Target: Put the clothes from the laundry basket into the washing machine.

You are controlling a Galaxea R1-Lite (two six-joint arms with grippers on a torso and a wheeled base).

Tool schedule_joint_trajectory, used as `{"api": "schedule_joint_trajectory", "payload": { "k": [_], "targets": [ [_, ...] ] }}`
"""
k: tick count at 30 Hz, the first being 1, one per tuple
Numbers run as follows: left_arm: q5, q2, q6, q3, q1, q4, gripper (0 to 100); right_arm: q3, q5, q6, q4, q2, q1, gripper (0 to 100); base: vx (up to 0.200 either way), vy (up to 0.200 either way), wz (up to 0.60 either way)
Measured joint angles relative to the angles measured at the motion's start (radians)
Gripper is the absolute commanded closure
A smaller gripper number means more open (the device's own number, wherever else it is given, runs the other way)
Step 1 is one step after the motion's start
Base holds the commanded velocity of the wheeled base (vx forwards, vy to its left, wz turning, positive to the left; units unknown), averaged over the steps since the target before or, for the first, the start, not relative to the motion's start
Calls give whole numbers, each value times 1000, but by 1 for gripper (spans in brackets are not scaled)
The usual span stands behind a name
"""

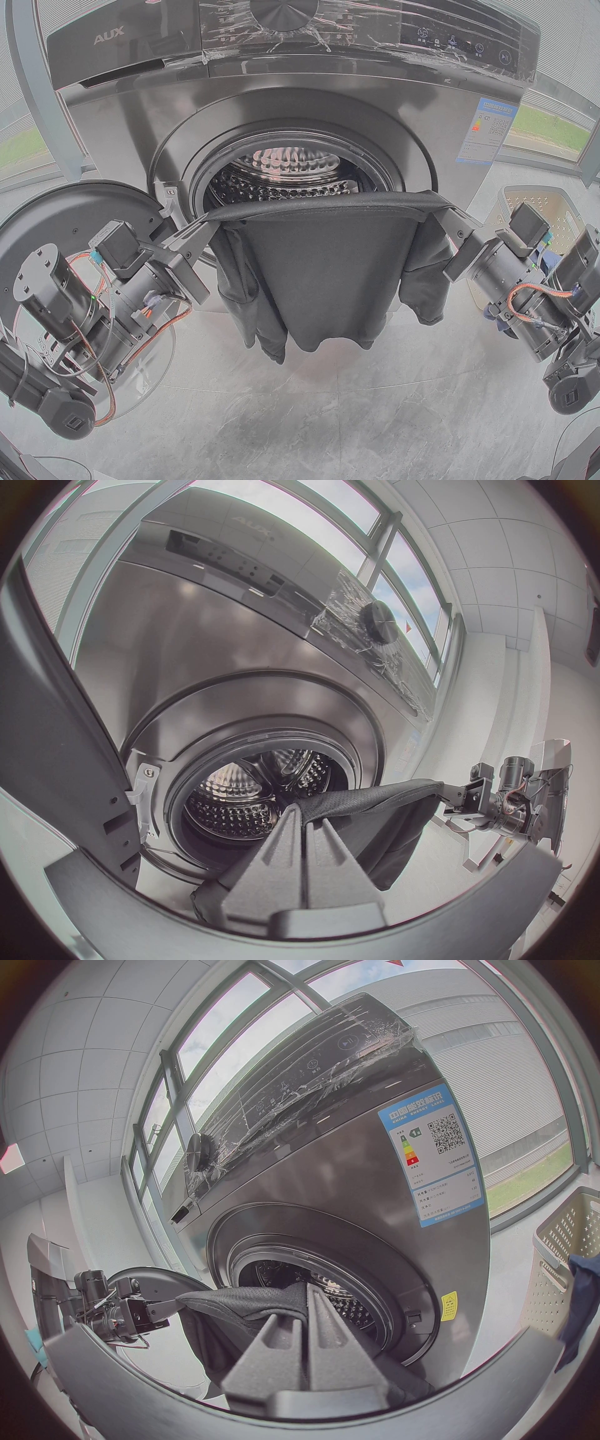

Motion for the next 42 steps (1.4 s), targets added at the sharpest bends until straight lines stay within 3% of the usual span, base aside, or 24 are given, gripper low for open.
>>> {"api": "schedule_joint_trajectory", "payload": {
  "k": [29, 42],
  "targets": [
    [-9, -13, 7, 0, -8, -1, 100, -10, 5, -11, 12, -32, -19, 100, 0, 0, 0],
    [-37, -14, 7, -50, -111, -1, 100, 11, 13, -9, 10, -26, -10, 100, 0, 0, 0]
  ]
}}
